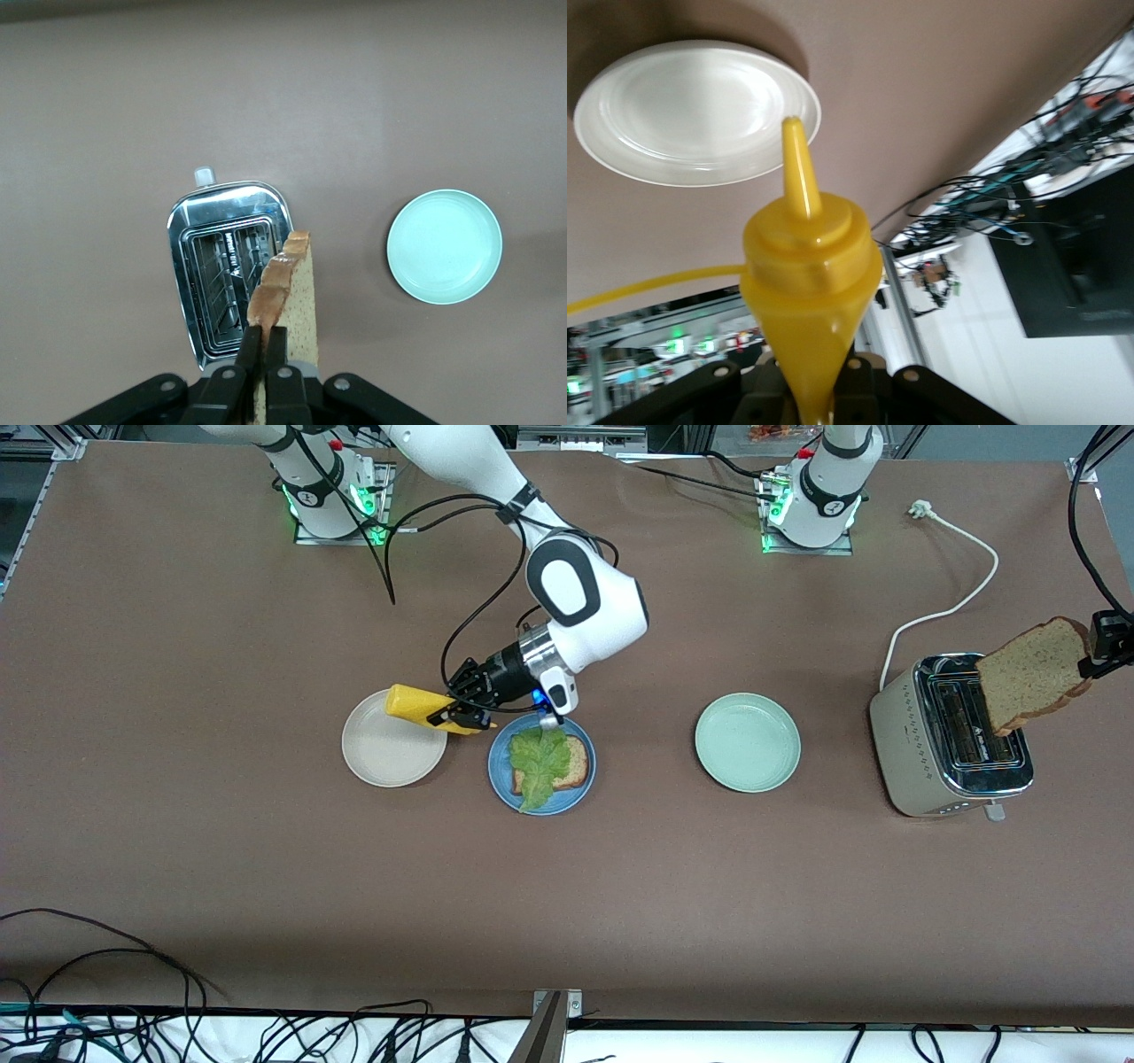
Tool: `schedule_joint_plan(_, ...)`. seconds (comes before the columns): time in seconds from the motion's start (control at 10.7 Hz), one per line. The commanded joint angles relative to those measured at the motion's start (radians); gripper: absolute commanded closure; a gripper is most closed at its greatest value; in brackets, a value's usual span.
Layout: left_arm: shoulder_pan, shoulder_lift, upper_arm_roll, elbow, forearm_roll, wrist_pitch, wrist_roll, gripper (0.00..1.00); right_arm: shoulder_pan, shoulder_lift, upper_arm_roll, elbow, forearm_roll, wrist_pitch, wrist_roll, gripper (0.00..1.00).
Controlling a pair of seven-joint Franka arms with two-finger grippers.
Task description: Make sandwich in blue plate with both arms
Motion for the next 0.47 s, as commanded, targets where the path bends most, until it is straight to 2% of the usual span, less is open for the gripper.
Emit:
schedule_joint_plan(0.0,0.004,0.000,-0.017,0.029,-0.022,-0.059,-0.006,1.00,-0.086,-0.017,-0.016,0.043,0.138,-0.012,0.000,0.88)
schedule_joint_plan(0.19,0.007,0.000,-0.041,0.029,-0.022,-0.111,0.007,1.00,-0.183,-0.054,-0.014,0.048,0.296,0.025,-0.009,0.88)
schedule_joint_plan(0.37,0.005,-0.002,-0.070,0.029,-0.024,-0.111,0.012,1.00,-0.261,-0.074,-0.014,0.048,0.408,0.057,-0.064,0.88)
